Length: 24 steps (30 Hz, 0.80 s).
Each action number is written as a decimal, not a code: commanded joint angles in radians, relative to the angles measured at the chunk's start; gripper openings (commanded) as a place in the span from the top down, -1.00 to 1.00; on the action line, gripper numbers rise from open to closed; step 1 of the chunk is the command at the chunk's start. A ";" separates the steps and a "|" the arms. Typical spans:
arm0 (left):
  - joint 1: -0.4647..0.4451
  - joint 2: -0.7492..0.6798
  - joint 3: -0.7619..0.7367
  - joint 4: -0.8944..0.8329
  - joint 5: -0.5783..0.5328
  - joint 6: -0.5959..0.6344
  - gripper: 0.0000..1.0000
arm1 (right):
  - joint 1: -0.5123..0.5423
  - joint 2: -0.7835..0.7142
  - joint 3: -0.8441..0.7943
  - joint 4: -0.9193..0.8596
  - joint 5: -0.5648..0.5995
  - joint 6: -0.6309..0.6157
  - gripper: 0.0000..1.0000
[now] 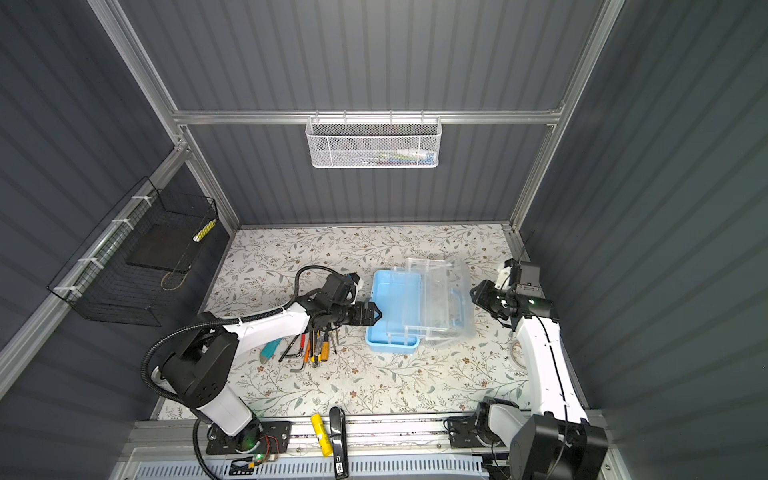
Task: Pack the tool kit
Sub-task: 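Swing the clear lid fully open with the right gripper while the left holds the base, then release the lid and move the right gripper over the tools while the left draws back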
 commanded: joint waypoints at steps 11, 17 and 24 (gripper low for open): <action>0.005 -0.045 -0.021 0.071 0.019 0.021 -0.99 | 0.096 0.012 -0.011 0.032 0.015 0.010 0.26; 0.006 -0.160 -0.019 -0.040 -0.166 0.065 -0.99 | 0.274 0.086 0.030 0.038 0.178 -0.014 0.22; 0.056 -0.377 -0.051 -0.296 -0.606 0.089 -0.99 | 0.530 0.145 0.174 0.007 0.335 -0.018 0.21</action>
